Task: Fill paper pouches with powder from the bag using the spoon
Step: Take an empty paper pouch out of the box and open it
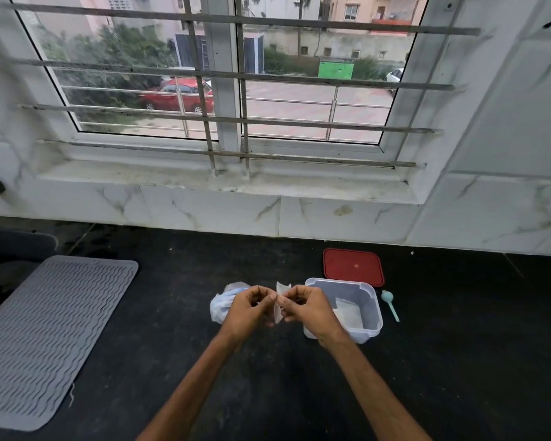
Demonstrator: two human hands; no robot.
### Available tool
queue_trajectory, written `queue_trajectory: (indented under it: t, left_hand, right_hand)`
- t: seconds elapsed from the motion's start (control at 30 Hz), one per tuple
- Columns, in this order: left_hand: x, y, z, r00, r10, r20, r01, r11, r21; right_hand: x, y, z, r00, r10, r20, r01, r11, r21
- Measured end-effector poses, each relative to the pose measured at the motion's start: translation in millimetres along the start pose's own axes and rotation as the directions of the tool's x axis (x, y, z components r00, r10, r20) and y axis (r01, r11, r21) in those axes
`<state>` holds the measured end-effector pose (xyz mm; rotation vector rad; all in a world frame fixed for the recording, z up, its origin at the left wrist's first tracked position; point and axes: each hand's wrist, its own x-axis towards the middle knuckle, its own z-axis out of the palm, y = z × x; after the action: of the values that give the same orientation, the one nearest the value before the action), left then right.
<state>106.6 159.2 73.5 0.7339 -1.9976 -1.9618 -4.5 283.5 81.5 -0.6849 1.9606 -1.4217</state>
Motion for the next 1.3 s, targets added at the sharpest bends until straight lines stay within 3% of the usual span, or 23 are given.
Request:
queue_trajectory:
  t: [0.2, 0.27, 0.37, 0.47, 0.53, 0.63, 0.73, 0.87, 0.93, 1.07, 1.23, 1.3]
  left_hand:
    - [-4, 5, 1, 0.996, 0.061, -0.058, -0.052, 0.988, 0.147]
    - [0, 1, -4, 0.985, 0.116, -0.126, -0.075, 0.953, 0.292]
    - [1, -1, -8, 0.954, 0.272, -0.126, -0.111, 0.713, 0.693]
    - [-1, 5, 3, 0.921, 0.377, -0.102, -0.147, 0.578, 0.803]
    - [-1, 7, 7, 0.911, 0.393, -0.122, -0.159, 0.609, 0.777]
    - [-1, 6, 5, 0.912, 0.393, -0.116, -0.207, 0.687, 0.697]
    - [-2, 3, 5, 0.927, 0.372, -0.049, -0.224, 0.654, 0.722]
    - [-1, -5, 15, 0.947, 0.321, 0.016, -0.251, 0.709, 0.659]
    - [-3, -7, 18, 0.946, 0.324, 0.011, -0.262, 0.743, 0.616]
    - [-8, -4, 19, 0.947, 0.322, 0.008, -0.265, 0.766, 0.585]
    - [-11, -12, 13, 0.979, 0.153, 0.133, -0.193, 0.908, 0.371]
    - [-12, -12, 14, 0.978, 0.111, 0.175, -0.174, 0.898, 0.403]
  right_hand:
    - [-1, 0, -1, 0.999, -0.006, 0.036, 0.011, 0.993, -0.121]
    - [0, -1, -4, 1.0, -0.016, -0.024, 0.01, 0.971, -0.241]
    - [2, -7, -10, 0.972, -0.154, -0.176, 0.019, 0.802, -0.598]
    - [1, -13, -3, 0.95, -0.245, -0.195, 0.046, 0.725, -0.688]
    - [-2, -16, 0, 0.948, -0.306, -0.085, 0.157, 0.684, -0.712]
    - [-7, -16, 0, 0.943, -0.282, 0.174, 0.301, 0.511, -0.805]
    - [-7, -19, -6, 0.985, -0.164, 0.058, 0.122, 0.414, -0.902]
    - [-1, -27, -3, 0.997, -0.055, -0.054, -0.022, 0.469, -0.883]
    - [1, -27, 1, 0.999, -0.002, -0.038, -0.032, 0.496, -0.868]
    - [2, -24, 1, 0.998, 0.061, -0.035, -0.059, 0.456, -0.888]
    - [2, -31, -5, 0.998, 0.067, -0.013, -0.045, 0.5, -0.865]
    - [2, -38, -6, 0.998, 0.055, 0.017, -0.014, 0.523, -0.852]
